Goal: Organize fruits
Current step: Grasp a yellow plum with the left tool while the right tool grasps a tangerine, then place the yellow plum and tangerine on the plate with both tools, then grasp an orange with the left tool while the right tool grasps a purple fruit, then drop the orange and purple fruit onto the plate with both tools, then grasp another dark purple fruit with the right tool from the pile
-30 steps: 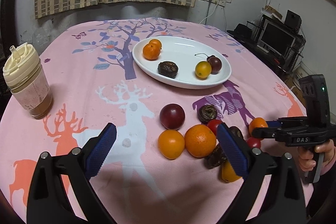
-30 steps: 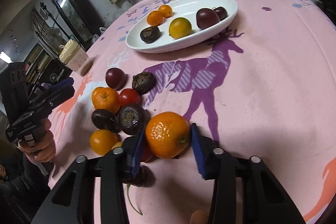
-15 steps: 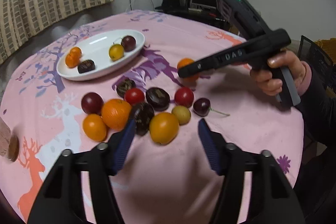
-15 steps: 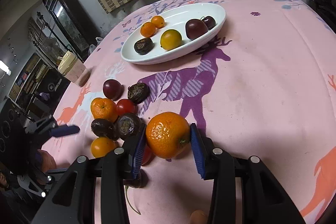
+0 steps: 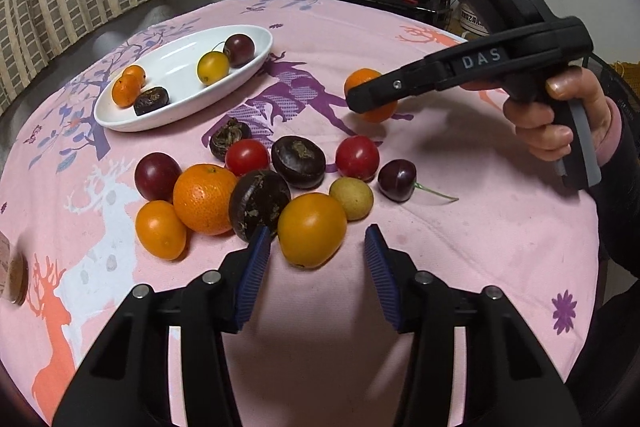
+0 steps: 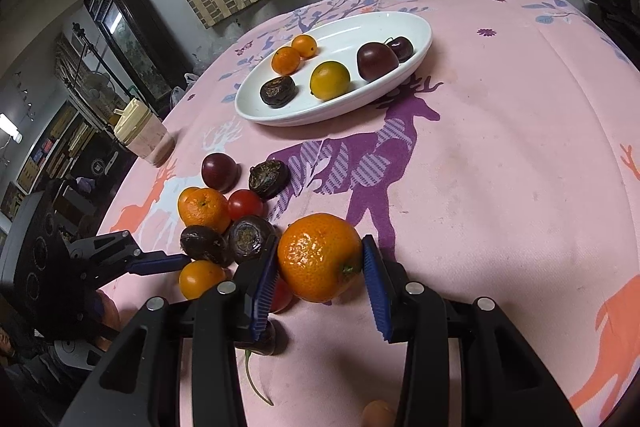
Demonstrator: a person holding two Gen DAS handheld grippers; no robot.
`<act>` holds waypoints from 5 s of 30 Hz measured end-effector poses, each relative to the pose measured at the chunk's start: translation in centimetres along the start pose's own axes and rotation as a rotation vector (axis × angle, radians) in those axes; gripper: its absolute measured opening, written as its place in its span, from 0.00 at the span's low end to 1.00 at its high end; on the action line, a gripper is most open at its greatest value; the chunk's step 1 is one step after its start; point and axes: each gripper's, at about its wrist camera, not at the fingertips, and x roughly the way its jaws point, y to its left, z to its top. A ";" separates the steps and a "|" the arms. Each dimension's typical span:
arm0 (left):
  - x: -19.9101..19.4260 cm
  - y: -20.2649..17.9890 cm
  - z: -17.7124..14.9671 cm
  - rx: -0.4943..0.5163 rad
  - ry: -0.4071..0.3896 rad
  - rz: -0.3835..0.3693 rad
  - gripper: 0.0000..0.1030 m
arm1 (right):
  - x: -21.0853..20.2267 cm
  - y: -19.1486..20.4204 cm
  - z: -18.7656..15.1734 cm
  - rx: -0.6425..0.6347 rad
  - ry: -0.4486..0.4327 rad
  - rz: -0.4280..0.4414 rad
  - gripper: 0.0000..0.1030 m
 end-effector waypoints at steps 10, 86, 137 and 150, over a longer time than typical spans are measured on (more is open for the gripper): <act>1.2 0.6 0.3 -0.040 0.046 -0.008 0.35 | -0.3 0.1 -0.2 -0.005 -0.007 0.004 0.41; -4.0 12.2 0.5 -0.307 -0.065 0.134 0.77 | 1.6 12.6 0.6 -0.464 -0.147 -0.072 0.40; 9.3 17.4 15.6 -0.390 -0.004 0.374 0.52 | 8.2 0.9 14.9 -0.066 -0.215 -0.133 0.48; -1.1 12.1 10.5 -0.326 -0.185 0.550 0.82 | 2.3 5.8 9.1 -0.188 -0.272 -0.090 0.53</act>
